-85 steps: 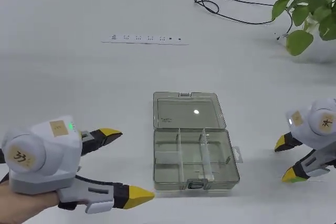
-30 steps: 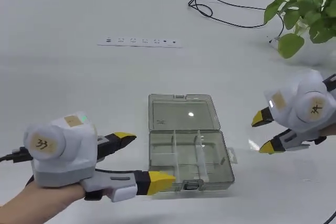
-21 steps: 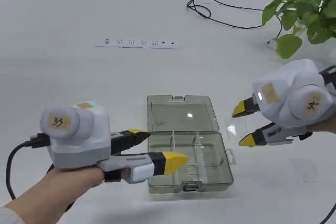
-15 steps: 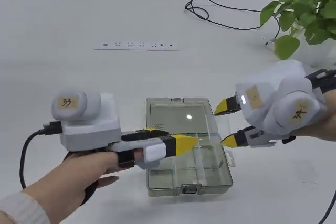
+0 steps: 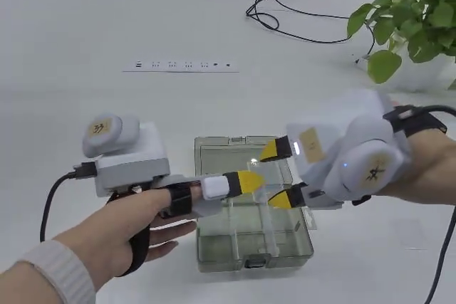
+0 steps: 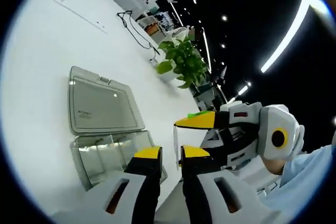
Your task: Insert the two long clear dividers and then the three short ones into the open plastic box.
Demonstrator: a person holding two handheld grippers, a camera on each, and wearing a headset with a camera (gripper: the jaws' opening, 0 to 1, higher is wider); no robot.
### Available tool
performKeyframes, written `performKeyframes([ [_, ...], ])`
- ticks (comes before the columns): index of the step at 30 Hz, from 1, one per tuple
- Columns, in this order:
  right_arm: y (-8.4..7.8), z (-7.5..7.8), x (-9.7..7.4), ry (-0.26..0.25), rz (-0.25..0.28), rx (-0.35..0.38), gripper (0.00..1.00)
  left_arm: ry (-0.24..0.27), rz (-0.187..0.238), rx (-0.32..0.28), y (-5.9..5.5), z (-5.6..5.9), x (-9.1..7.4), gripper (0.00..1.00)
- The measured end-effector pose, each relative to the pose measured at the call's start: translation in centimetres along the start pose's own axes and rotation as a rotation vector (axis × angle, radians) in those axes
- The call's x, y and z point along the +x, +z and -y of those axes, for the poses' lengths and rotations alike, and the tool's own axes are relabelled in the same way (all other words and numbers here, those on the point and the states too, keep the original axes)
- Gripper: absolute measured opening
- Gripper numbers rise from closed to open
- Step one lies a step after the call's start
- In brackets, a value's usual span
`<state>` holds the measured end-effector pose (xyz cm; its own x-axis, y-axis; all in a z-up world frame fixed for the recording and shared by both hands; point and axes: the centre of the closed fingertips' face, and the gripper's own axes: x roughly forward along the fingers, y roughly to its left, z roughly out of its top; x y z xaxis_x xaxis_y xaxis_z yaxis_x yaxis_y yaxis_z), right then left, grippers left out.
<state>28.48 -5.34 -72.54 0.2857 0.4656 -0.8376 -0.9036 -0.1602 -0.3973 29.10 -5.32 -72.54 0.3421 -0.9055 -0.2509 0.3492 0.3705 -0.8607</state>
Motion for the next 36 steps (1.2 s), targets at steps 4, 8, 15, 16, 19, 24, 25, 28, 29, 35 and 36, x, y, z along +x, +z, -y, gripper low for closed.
performKeyframes([
  [4,0.2,-0.1,0.1,0.005,0.002,-0.002,0.32,-0.018,0.006,-0.023,0.0,0.3,0.0,0.04],
  [8,0.4,-0.1,0.2,0.005,0.004,-0.002,0.32,-0.021,-0.003,-0.025,-0.4,0.4,0.1,0.03],
  [15,0.9,-0.4,0.3,0.012,0.013,-0.002,0.32,-0.031,0.010,-0.048,-0.3,0.4,-0.1,0.00],
  [16,0.9,-0.4,0.3,0.012,0.014,-0.004,0.32,-0.032,0.010,-0.053,-0.3,0.4,-0.1,0.00],
  [19,1.0,-0.4,0.3,0.008,0.013,-0.010,0.32,-0.034,0.009,-0.058,-0.3,0.4,-0.2,0.00],
  [24,1.0,-0.5,0.3,0.010,0.011,-0.010,0.32,-0.033,0.005,-0.049,-0.5,0.4,-0.2,0.00],
  [25,1.0,-0.5,0.3,0.010,0.010,-0.009,0.32,-0.031,0.003,-0.051,-0.6,0.4,-0.2,0.00],
  [28,1.0,-0.6,0.3,0.011,0.009,-0.005,0.32,-0.030,-0.003,-0.052,-0.7,0.4,-0.3,0.00],
  [29,1.0,-0.6,0.4,0.012,0.009,-0.005,0.32,-0.028,-0.006,-0.052,-0.7,0.3,-0.3,0.00],
  [35,1.2,-0.7,0.3,0.020,0.032,0.008,0.33,-0.032,-0.012,-0.050,-0.8,0.3,-0.4,0.00],
  [36,1.5,-0.7,0.3,0.022,0.058,0.041,0.35,-0.036,-0.014,-0.046,-0.8,0.4,-0.4,0.00],
])
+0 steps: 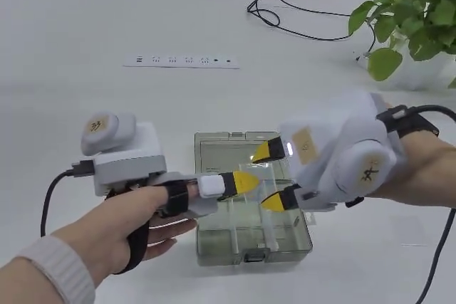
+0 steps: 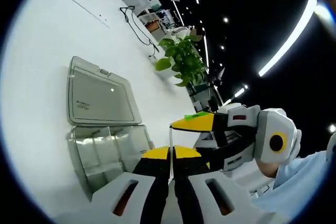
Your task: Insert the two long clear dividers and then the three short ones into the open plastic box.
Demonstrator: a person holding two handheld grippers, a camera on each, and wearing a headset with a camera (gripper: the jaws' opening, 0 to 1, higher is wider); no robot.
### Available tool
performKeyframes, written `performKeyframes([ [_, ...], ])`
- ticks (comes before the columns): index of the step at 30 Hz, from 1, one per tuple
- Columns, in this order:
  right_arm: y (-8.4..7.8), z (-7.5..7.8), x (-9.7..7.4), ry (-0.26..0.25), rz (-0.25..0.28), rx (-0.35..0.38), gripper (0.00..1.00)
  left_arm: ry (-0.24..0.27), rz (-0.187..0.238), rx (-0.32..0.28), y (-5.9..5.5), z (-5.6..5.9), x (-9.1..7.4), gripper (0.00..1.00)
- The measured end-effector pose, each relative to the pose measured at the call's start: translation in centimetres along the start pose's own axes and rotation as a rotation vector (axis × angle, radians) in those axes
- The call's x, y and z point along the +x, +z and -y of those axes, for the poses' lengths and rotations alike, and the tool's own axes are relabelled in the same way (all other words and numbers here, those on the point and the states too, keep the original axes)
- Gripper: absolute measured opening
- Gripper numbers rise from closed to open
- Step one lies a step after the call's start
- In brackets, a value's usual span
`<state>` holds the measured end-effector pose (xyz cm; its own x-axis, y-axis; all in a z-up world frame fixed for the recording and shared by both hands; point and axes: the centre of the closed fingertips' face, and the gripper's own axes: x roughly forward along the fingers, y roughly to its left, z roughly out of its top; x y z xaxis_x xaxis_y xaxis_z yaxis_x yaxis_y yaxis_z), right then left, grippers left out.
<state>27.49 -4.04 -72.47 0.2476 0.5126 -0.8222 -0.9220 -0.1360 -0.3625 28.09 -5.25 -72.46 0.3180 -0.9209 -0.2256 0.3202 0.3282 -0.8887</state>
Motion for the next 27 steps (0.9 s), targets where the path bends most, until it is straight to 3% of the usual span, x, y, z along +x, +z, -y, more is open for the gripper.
performKeyframes([
  [3,0.3,0.7,-0.5,-0.005,0.037,0.075,0.42,0.003,-0.010,0.055,0.0,0.1,-0.1,0.00],
  [9,0.7,1.1,-1.6,0.052,0.097,0.177,0.39,-0.044,-0.072,0.236,-0.9,0.9,-0.5,0.00],
  [12,0.6,0.5,-1.9,0.117,0.107,0.233,0.34,-0.059,-0.108,0.359,-1.5,1.0,-0.7,0.00],
  [14,0.5,0.1,-2.1,0.160,0.102,0.257,0.29,-0.066,-0.111,0.397,-1.6,1.1,-0.8,0.00],
  [17,0.4,-0.7,-2.3,0.226,0.101,0.291,0.22,-0.079,-0.144,0.502,-2.2,1.0,-1.1,0.00],
  [19,0.2,-0.4,-2.2,0.228,0.099,0.301,0.20,-0.095,-0.151,0.521,-2.5,1.2,-1.2,0.00],
  [21,0.3,-1.0,-2.1,0.272,0.102,0.324,0.16,-0.111,-0.156,0.581,-2.6,1.2,-1.3,0.00],
  [27,0.7,-2.5,-1.8,0.392,0.074,0.335,0.12,-0.143,-0.168,0.682,-3.1,1.5,-1.5,0.00],
])
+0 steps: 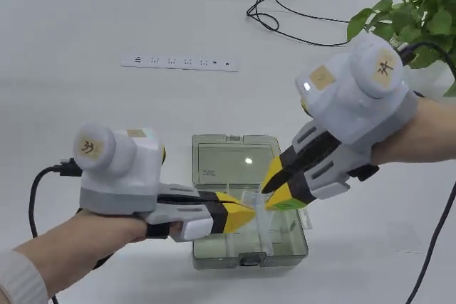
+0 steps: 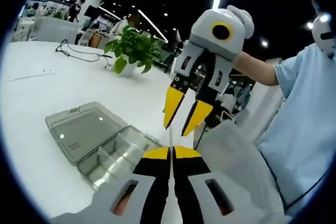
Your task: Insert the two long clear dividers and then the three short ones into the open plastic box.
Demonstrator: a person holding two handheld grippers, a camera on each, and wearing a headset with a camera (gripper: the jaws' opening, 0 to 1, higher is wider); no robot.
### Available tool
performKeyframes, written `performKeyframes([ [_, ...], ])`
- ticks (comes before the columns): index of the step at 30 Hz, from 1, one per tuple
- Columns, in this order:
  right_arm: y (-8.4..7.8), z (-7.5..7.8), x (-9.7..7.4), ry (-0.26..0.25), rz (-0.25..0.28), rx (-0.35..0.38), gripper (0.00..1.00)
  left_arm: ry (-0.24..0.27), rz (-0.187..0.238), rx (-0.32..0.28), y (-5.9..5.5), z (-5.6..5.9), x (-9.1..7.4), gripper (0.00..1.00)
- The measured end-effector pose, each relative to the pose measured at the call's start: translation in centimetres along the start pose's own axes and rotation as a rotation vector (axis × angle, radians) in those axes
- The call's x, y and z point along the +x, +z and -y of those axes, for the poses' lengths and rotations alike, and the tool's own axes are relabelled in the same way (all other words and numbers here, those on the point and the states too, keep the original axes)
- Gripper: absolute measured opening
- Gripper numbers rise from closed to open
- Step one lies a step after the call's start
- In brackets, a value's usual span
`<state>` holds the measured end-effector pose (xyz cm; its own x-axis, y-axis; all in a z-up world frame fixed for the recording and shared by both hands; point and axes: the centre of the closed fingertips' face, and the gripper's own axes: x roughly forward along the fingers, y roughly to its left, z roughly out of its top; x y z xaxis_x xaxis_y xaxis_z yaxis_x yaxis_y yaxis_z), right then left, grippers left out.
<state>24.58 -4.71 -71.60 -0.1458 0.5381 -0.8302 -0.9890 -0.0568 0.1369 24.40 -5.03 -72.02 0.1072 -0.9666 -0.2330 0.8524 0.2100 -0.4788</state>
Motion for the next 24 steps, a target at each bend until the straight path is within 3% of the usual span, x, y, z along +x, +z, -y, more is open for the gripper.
performKeyframes([
  [2,0.0,-0.2,0.1,0.028,-0.013,0.009,0.10,-0.008,-0.021,0.067,-0.2,0.0,-0.1,0.00],
  [6,0.1,-1.0,0.3,0.078,-0.021,0.037,0.08,-0.029,-0.004,0.101,-0.1,0.8,-0.1,0.00],
  [17,0.0,-1.8,0.7,0.133,-0.053,0.034,0.03,-0.027,-0.001,0.125,-0.5,1.2,0.0,0.00],
  [24,0.5,-1.3,0.8,0.116,-0.053,-0.006,0.02,0.019,-0.004,0.116,-0.1,0.5,-0.5,0.00],
])
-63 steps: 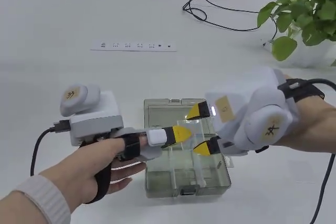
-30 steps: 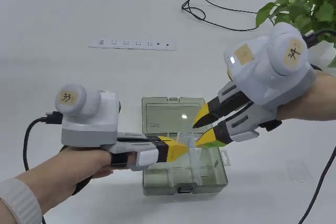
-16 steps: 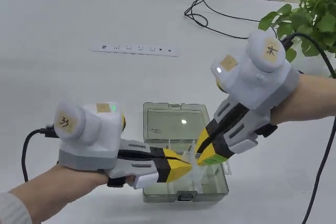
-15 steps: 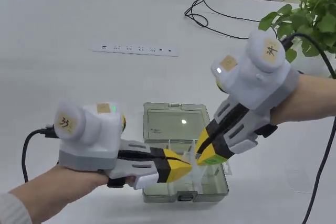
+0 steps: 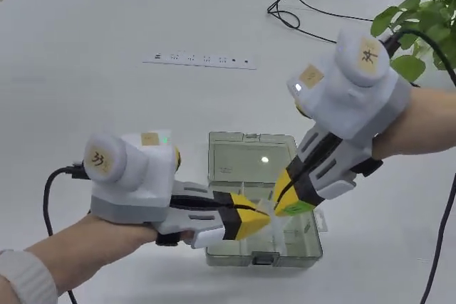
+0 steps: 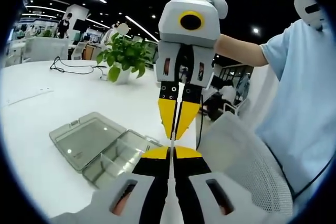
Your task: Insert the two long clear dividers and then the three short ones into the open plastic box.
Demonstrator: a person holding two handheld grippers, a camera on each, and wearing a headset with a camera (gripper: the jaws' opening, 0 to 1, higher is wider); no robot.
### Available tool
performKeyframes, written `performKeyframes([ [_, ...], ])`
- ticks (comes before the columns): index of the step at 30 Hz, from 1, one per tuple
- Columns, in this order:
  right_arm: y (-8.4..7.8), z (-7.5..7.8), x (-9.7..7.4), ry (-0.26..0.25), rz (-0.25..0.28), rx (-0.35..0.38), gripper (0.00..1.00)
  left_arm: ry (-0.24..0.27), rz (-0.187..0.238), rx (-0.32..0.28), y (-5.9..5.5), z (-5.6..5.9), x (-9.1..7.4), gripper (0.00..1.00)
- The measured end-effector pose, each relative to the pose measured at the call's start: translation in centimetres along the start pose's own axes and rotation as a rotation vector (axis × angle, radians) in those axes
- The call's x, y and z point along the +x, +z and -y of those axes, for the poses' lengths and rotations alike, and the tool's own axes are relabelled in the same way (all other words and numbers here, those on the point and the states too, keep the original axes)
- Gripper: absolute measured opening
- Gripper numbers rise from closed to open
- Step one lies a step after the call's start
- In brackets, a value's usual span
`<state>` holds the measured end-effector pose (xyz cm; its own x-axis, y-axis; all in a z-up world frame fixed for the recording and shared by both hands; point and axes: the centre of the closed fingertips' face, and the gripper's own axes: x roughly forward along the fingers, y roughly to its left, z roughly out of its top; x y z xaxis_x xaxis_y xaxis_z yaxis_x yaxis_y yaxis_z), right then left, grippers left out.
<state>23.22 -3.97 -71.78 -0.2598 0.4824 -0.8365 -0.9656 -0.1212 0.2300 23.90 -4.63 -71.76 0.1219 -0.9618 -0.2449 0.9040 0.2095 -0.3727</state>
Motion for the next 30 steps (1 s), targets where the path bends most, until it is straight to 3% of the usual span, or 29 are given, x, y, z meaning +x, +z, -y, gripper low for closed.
performKeyframes([
  [5,0.4,0.3,0.2,-0.004,-0.018,-0.022,0.02,0.049,-0.006,0.025,-0.1,-0.4,-0.3,0.00],
  [9,0.4,0.8,0.2,-0.022,-0.031,-0.023,0.02,0.082,0.010,0.000,-0.1,-1.1,-0.6,0.01],
  [15,-0.1,2.1,-0.3,-0.079,-0.048,0.003,0.02,0.176,0.009,0.023,-0.4,-2.7,-2.1,0.22],
  [19,-0.5,2.8,-0.7,-0.119,-0.053,0.023,0.02,0.213,0.001,0.028,-0.8,-3.4,-2.8,0.34],
  [30,-2.1,4.2,-0.6,-0.159,-0.090,0.053,0.02,0.266,-0.052,0.056,-2.5,-4.3,-4.3,0.60],
])
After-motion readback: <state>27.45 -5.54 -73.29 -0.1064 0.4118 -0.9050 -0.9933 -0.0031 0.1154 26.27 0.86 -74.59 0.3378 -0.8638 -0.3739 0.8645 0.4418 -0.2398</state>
